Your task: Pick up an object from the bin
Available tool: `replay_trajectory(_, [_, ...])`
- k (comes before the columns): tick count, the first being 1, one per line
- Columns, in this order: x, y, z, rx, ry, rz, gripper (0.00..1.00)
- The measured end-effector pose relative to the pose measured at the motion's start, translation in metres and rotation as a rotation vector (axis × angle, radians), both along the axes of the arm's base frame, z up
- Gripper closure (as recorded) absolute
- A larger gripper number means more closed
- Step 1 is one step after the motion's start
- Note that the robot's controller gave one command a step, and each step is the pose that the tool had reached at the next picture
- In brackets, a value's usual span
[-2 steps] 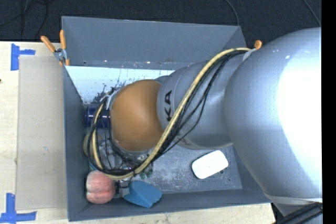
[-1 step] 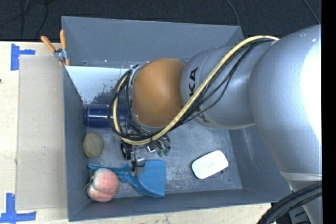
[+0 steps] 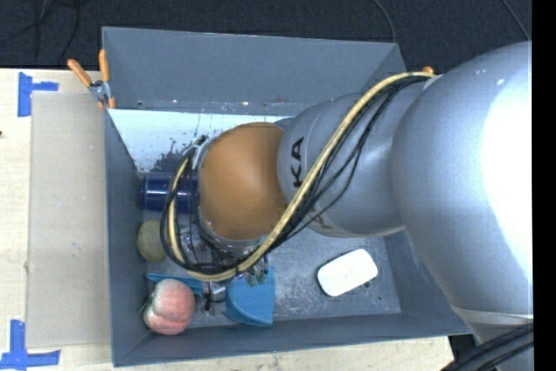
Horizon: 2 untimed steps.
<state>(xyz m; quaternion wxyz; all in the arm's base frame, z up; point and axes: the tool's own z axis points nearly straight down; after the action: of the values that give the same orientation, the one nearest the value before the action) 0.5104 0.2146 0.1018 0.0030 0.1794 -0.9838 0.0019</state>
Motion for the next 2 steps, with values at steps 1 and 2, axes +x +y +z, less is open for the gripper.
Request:
replay_trajectory(1, [0.033,-0.032,-0.018,0.006,-0.001,0.138,0.0])
replay_trajectory(2, [-0.036,-0.065,-0.029,0.001,-0.003,-0.111,1.0])
